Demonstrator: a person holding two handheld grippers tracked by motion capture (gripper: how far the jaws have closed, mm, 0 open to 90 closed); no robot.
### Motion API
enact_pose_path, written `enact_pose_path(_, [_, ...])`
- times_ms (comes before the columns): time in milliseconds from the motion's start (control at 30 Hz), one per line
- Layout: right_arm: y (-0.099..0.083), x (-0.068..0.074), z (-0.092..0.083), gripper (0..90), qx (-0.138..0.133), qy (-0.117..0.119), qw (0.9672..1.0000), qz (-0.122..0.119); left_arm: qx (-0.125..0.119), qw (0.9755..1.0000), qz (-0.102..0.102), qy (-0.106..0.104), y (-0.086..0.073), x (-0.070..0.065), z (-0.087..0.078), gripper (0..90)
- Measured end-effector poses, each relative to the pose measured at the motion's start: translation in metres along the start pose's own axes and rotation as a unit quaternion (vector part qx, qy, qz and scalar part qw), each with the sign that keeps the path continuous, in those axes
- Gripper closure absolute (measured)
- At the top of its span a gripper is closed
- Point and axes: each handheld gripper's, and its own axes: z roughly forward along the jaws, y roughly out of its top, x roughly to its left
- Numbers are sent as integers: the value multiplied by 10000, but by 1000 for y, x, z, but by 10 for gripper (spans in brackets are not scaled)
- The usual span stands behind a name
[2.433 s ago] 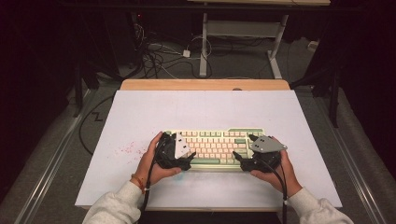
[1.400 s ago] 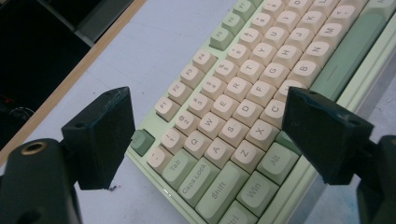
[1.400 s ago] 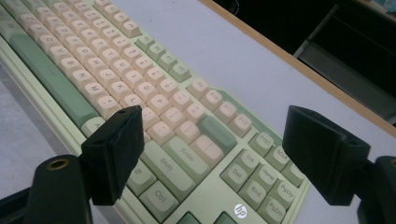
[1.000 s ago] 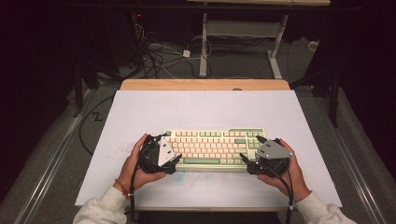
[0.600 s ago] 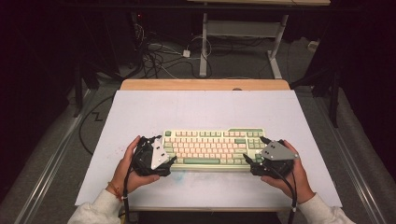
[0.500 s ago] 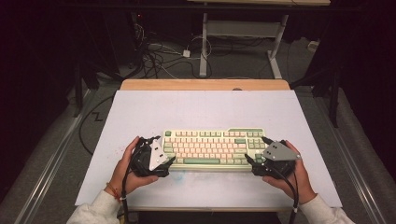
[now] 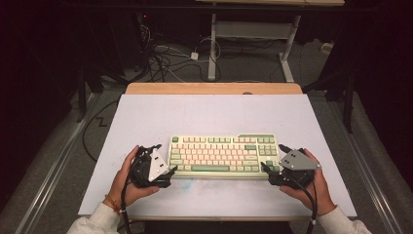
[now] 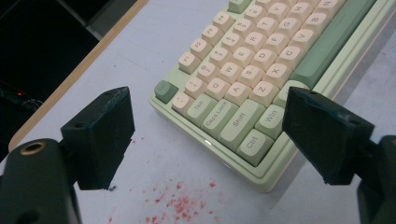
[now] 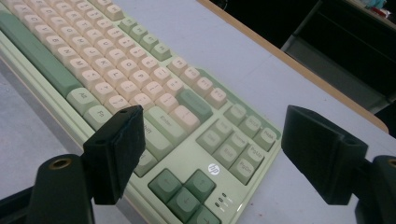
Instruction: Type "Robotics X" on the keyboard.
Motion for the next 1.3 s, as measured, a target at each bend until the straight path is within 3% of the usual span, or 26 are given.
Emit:
enact_pose_path(600, [-20, -14, -10, 218, 83, -150, 9998, 121, 219, 9996, -124, 94, -21, 4, -5, 157])
enact_pose_path(1300, [-53, -30, -22, 216, 241, -477, 9973, 505, 485, 9984, -280, -60, -50, 8, -2, 157])
